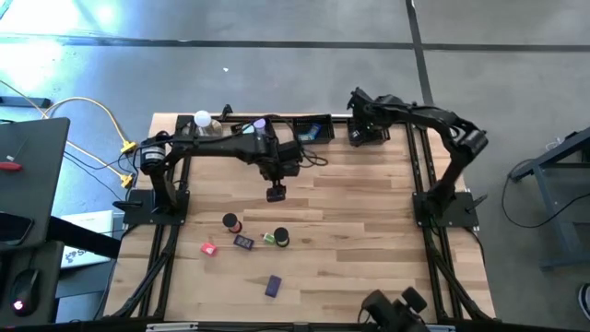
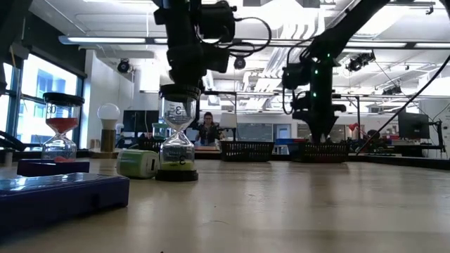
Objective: Pick & Place Office items
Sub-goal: Put the pink white charger adapter into the right black bin, then put the pink hourglass into the left black bin
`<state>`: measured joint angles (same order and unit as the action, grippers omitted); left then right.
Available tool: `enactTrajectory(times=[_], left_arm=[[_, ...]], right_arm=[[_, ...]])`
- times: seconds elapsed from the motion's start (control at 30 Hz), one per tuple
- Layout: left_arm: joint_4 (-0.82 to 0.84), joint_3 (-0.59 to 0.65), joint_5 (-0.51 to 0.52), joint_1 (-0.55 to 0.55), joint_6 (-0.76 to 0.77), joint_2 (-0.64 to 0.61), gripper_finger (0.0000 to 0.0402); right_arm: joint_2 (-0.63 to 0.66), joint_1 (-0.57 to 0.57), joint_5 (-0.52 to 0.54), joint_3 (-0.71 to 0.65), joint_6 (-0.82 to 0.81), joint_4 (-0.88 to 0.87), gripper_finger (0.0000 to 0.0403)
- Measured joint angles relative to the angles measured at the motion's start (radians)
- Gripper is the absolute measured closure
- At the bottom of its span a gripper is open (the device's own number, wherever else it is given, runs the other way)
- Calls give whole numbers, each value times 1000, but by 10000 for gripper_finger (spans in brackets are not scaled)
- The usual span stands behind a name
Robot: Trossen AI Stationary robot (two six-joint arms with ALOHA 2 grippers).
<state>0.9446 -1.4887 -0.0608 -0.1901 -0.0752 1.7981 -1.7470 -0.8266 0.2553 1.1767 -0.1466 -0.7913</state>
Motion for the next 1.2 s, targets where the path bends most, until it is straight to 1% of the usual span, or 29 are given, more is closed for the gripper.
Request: enactTrajectory(times=[0.1,0.17,0.43,0.63,0.77,0.9,1.07,1.2], left_arm=[[0,0,0,17,1,0,82],[0,0,0,28,1,0,82],[-3,0,3,60,4,0,82],[-2,0,3,65,20,0,82],[-2,0,5,65,54,0,82],[-2,0,11,65,73,0,82],[20,0,10,65,105,0,82],[112,0,10,64,180,-5,82]], right_arm=[[-34,-15,-3,0,20,4,282],[-44,-17,2,0,30,10,276],[-50,-4,2,0,44,26,188],[-35,-5,8,0,46,45,150],[41,2,17,0,43,47,140],[161,41,15,0,27,47,138],[312,136,-4,0,-61,46,138],[403,231,-12,0,-121,36,138]])
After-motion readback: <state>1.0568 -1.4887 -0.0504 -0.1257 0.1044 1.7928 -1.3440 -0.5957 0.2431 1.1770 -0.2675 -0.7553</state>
